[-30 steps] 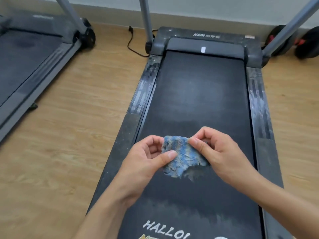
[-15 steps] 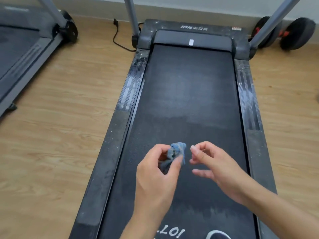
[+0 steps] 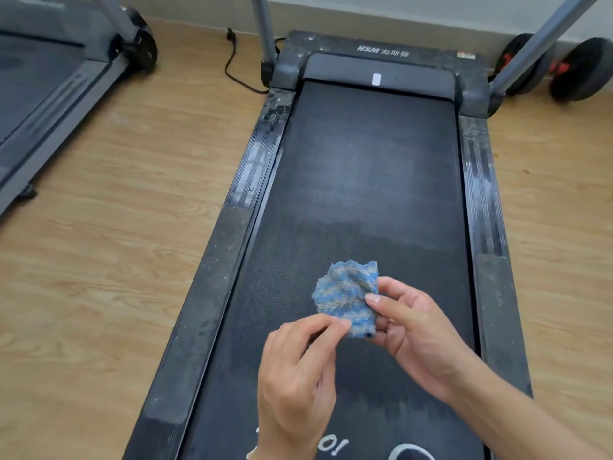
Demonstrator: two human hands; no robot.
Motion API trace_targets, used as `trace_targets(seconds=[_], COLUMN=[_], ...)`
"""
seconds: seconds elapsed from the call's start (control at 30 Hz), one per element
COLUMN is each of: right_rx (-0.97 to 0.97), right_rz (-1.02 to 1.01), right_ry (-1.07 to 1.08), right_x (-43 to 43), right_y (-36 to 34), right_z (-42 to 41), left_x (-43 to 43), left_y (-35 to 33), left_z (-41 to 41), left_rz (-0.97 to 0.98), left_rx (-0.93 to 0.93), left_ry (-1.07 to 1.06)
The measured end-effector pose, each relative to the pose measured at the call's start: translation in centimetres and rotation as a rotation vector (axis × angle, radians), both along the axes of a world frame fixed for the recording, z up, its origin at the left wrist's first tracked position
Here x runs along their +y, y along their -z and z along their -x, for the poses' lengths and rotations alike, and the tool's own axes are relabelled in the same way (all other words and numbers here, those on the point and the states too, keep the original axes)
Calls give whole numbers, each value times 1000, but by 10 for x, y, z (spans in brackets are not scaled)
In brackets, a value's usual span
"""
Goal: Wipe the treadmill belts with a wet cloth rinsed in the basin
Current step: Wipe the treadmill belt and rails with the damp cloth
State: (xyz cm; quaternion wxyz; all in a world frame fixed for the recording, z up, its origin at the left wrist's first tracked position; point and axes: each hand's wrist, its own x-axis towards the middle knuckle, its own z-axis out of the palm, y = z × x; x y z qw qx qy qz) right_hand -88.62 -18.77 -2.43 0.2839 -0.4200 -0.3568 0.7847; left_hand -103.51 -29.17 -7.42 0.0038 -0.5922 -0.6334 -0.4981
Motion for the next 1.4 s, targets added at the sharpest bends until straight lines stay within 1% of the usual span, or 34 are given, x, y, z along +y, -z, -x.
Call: trace_targets(seconds=[0.07,0.13,0.17,0.2,0.27,0.3,0.37,0.4,0.47,0.53,0.57,0.6,0.63,0.67,0.73,0.77,0.83,0.9,0.93,0.97,1.03,1.1,1.13,1.17,1.2,1.23,1.27,1.3,1.33,1.37,1.4], right_rx=[-24,-30,-34,-35,-40,-40,-29,-24,-33,-43,-49,-47,-33,-3,112,178,287,309,273,222,171,171,177,178,172,163,160,161,158,142,104], right_rz=[3,8,8,6,-3,-9,-14,-17,-32,-30,-16,10,54,125,340,453,608,665,631,553,380,305,291,264,237,211,194,186,179,169,150], right_ry=[19,30,31,28,25,25,27,31,44,54,59,61,57,45,25,19,4,-19,-46,-83,-158,-153,-146,-143,-146,-148,-150,-150,-147,-135,-114], right_x=[0,-2,-3,-3,-2,-2,-1,-1,0,-1,-3,-4,-6,-7,-7,-5,0,7,9,11,16,21,22,22,22,21,20,18,16,14,13], right_y=[2,3,3,3,4,4,6,7,9,13,16,18,20,21,24,23,22,16,15,13,12,16,15,16,16,16,16,16,15,15,14], right_z=[3,5,5,4,0,-2,-6,-7,-7,-4,-2,1,5,9,17,18,18,15,14,14,14,12,12,11,10,9,9,9,10,11,12], left_x=[-1,-1,-1,0,6,10,15,16,15,13,12,12,12,12,11,10,8,5,3,1,-2,-4,-2,0,3,7,10,13,14,16,18], left_y=[3,-2,-6,-13,-24,-28,-29,-30,-33,-34,-35,-36,-41,-46,-52,-53,-51,-46,-42,-40,-37,-39,-40,-40,-37,-35,-30,-28,-27,-26,-26], left_z=[2,1,0,-2,-3,-2,3,4,4,2,2,1,1,3,4,4,4,3,4,4,6,8,9,11,14,17,20,19,16,14,13], left_rz=[36,131,189,263,428,554,784,849,936,920,879,803,703,590,413,355,317,334,351,370,378,333,320,326,367,462,593,709,761,749,699], left_rx=[-7,-103,-211,-361,-715,-880,-1079,-1112,-1085,-1004,-921,-795,-662,-550,-396,-359,-337,-301,-280,-263,-293,-458,-583,-712,-821,-924,-1022,-1089,-1099,-1078,-1055], left_ry=[2,-7,-22,-49,-138,-140,-15,54,120,43,-19,-77,-117,-104,77,177,330,432,476,508,518,416,299,138,-22,-98,-70,10,75,82,28])
